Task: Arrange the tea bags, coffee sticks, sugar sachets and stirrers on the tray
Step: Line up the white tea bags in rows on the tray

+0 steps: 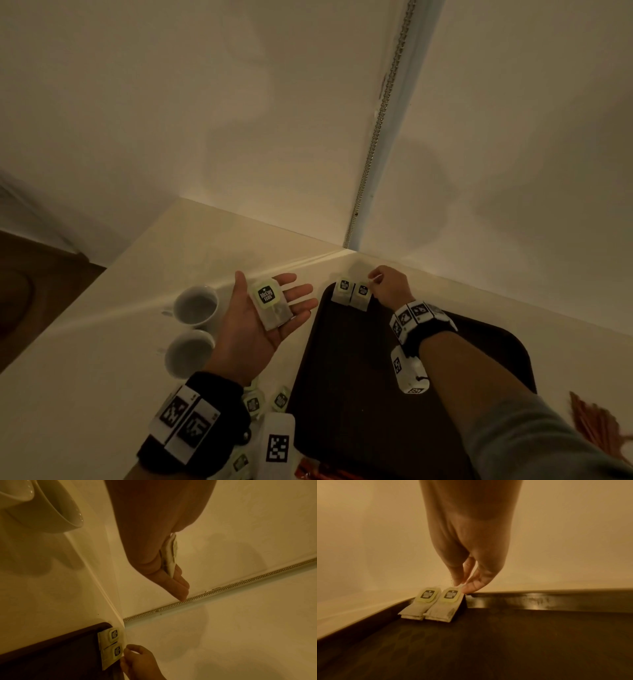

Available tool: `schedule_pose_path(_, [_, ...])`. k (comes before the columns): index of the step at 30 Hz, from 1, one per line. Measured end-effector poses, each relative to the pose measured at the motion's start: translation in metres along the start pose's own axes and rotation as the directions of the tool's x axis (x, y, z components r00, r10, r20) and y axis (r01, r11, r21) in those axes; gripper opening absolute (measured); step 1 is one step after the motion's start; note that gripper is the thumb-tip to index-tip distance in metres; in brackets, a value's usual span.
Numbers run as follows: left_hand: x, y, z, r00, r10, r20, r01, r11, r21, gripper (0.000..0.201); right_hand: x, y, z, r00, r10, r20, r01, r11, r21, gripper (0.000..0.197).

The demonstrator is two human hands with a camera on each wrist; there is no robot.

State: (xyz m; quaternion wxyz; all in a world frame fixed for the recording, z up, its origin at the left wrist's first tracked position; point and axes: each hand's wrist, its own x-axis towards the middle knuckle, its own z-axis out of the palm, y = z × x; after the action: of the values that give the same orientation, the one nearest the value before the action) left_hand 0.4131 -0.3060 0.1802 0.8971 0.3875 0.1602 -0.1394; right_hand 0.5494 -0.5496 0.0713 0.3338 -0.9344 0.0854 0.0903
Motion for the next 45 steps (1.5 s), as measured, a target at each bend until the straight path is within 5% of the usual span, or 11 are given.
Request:
schedule_pose_path(5, [0.007,0.007,0.004,0.991,-0.109,0.079,0.099,0.987,0.125,0.091,-0.03,-0.077,-0.028,0.948,-0.317,-0.032,0.318,0.938,0.135,0.019])
schedule_pose_path(10, [0.01,0.017,0.022,0.99,-0.066,0.125,0.027,0.957,0.29,0.089,-0.094,-0.152,-0.065,0.677,-0.714,0.177,0.664,0.697,0.272,0.01])
schedule_pose_path(13, [0.007,0.02,0.028,0.983,0.038,0.178,-0.092,0.948,0.305,0.077,-0.109,-0.168,-0.079,0.626,-0.762,0.163,0.74,0.647,0.183,0.007])
schedule_pose_path(17, [0.008,0.016,0.027,0.881,0.397,0.256,-0.472,0.776,0.419,0.044,-0.126,-0.175,-0.107,0.618,-0.784,0.056,0.755,0.612,0.235,0.005])
schedule_pose_path(20, [0.001,0.016,0.034,0.821,0.527,0.217,-0.569,0.725,0.389,0.028,-0.135,-0.175,-0.12,0.649,-0.76,0.01,0.734,0.63,0.254,0.005])
schedule_pose_path(24, [-0.005,0.015,0.041,0.819,0.513,0.258,-0.573,0.748,0.335,0.036,-0.146,-0.178,-0.126,0.691,-0.723,-0.011,0.704,0.67,0.236,0.012])
schedule_pose_path(27, [-0.009,0.01,0.045,0.821,0.481,0.308,-0.567,0.753,0.334,0.023,-0.155,-0.183,-0.129,0.689,-0.722,-0.056,0.717,0.668,0.2,0.012])
schedule_pose_path(32, [-0.015,0.005,0.051,0.848,0.396,0.352,-0.479,0.857,0.192,0.019,-0.162,-0.192,-0.129,0.714,-0.694,-0.094,0.699,0.698,0.155,0.01])
schedule_pose_path(45, [-0.022,0.001,0.055,0.902,0.313,0.297,-0.362,0.924,0.124,0.019,-0.166,-0.194,-0.128,0.769,-0.638,-0.052,0.64,0.765,0.076,0.019])
